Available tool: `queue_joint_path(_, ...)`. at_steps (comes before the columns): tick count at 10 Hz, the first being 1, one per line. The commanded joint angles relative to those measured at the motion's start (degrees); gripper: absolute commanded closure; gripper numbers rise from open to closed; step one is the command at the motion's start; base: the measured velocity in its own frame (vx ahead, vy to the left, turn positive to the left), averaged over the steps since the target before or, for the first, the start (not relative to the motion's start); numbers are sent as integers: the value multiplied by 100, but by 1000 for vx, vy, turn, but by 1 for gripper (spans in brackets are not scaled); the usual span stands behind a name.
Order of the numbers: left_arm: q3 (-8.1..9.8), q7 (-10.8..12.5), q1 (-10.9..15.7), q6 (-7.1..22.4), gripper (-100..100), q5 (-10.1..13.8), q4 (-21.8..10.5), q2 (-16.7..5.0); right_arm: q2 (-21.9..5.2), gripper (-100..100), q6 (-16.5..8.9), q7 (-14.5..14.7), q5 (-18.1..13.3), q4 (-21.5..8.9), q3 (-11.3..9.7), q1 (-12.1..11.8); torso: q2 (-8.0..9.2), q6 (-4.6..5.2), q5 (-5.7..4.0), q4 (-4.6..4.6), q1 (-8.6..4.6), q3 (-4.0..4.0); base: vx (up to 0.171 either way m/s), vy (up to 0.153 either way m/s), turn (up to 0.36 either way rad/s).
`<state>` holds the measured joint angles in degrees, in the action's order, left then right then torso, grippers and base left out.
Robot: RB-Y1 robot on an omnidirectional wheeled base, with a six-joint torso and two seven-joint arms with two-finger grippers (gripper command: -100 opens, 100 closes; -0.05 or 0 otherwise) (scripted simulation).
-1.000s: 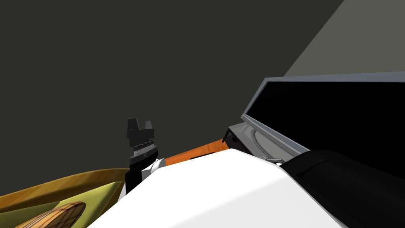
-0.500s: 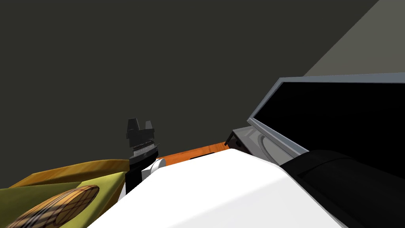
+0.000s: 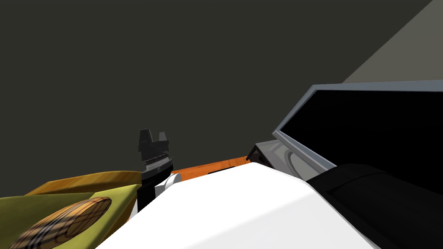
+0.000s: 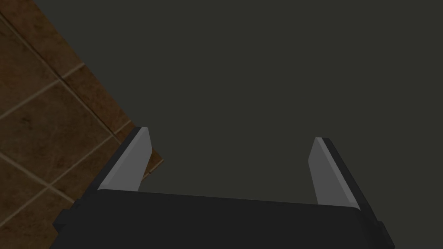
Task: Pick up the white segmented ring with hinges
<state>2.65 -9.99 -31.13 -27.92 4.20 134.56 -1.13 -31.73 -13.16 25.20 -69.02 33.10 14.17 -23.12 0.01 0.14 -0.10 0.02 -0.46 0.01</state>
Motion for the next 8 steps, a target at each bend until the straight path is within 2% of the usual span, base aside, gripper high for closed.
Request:
queue_joint_path(1, 0, 0, 0, 0, 0, 0, 0, 0, 89, -100, -54, 239, 208, 31, -41, -40, 0, 0, 0, 0, 0, 0, 29, -76, 40)
queue_joint_path(3, 0, 0, 0, 0, 0, 0, 0, 0, 89, -100, -54, 239, 208, 31, -41, -40, 5, 2, 3, 0, 14, 2, 7, -16, -2)
queue_joint_path(4, 0, 0, 0, 0, 0, 0, 0, 1, 82, -100, -45, 115, 107, -17, -46, -15, 9, 2, 6, 1, 26, 5, 0, 0, 0)
queue_joint_path(5, -1, 0, 0, 0, 0, 0, 0, 1, 83, 0, -47, 136, 115, -13, -46, -18, 11, 2, 8, 2, 29, 6, 0, 0, 0)
queue_joint_path(6, -1, 0, 0, 0, 0, 0, 0, 1, 96, -100, -76, -43, -7, -54, -91, -24, 11, 2, 8, 2, 30, 6, 4, -13, 24)
queue_joint_path(8, 0, 0, 0, 0, 0, 0, 0, 0, 124, -100, -133, -363, -249, -135, -180, -39, 8, 2, 6, 1, 19, 5, 8, -36, 44)
